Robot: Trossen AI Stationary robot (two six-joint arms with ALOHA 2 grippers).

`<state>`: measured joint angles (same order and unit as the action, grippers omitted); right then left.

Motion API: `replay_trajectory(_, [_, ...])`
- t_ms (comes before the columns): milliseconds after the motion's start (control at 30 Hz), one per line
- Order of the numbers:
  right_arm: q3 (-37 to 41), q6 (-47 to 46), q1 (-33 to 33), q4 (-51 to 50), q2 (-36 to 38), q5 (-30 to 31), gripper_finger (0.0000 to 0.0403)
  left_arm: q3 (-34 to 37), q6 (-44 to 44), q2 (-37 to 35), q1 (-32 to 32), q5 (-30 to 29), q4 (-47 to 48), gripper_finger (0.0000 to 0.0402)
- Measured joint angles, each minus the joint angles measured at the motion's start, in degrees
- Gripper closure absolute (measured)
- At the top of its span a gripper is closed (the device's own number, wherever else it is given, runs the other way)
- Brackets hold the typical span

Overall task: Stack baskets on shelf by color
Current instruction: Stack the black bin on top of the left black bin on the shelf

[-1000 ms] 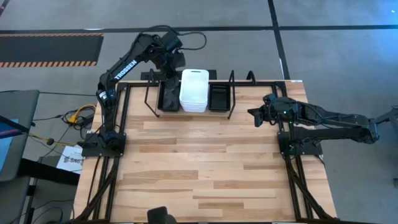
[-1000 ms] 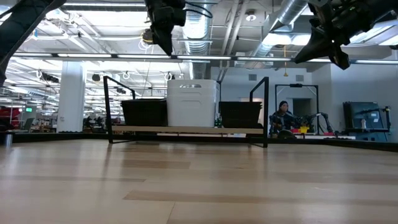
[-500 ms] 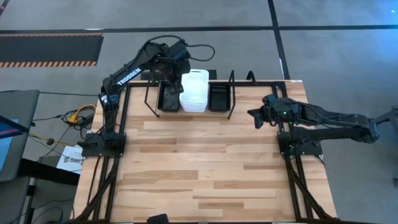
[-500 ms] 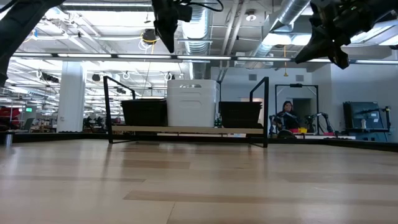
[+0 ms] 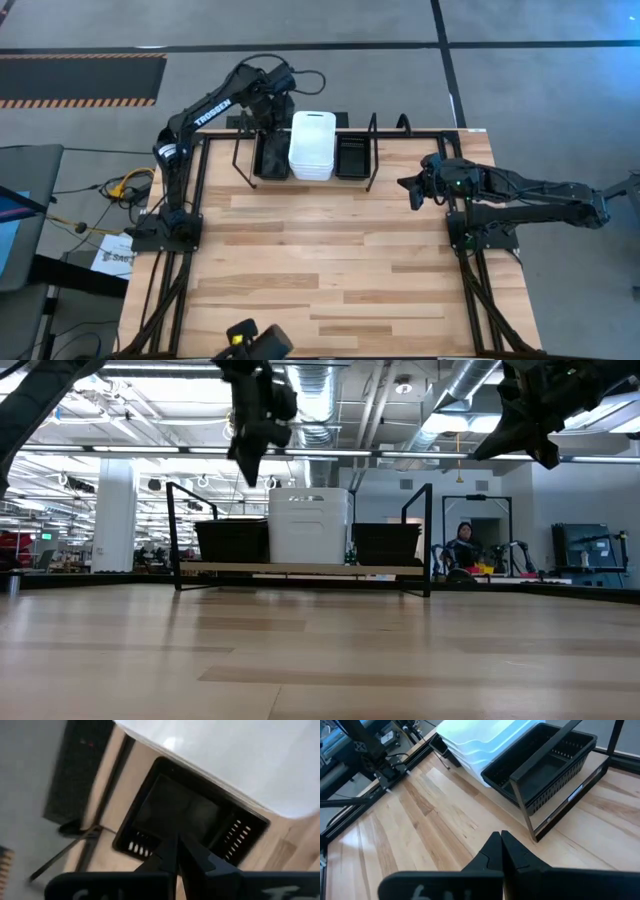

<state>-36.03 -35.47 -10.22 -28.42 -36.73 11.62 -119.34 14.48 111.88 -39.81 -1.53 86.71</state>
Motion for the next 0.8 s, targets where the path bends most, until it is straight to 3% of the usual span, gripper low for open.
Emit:
replay_trajectory(133, [0.0, 0.0, 0.0, 0.0, 0.0, 0.0, 0.0400, 7.1, 1.2, 0.0, -1.5, 4.5, -4.6, 0.0401])
replay_trajectory(300, [0.0, -0.1, 0.0, 0.2, 0.0, 0.0, 0.0400, 12.4, 1.6, 0.1, -2.3, 0.0, -10.6, 0.0402])
replay_trajectory(467, [0.0, -0.1, 0.0, 0.2, 0.0, 0.0, 0.0400, 12.7, 2.3, 0.1, -2.4, -7.6, -15.5, 0.0401])
replay_trajectory(800, [0.0, -2.0, 0.0, 0.2, 0.0, 0.1, 0.0400, 11.9, 3.3, 0.1, -2.3, -7.0, -17.1, 0.0401])
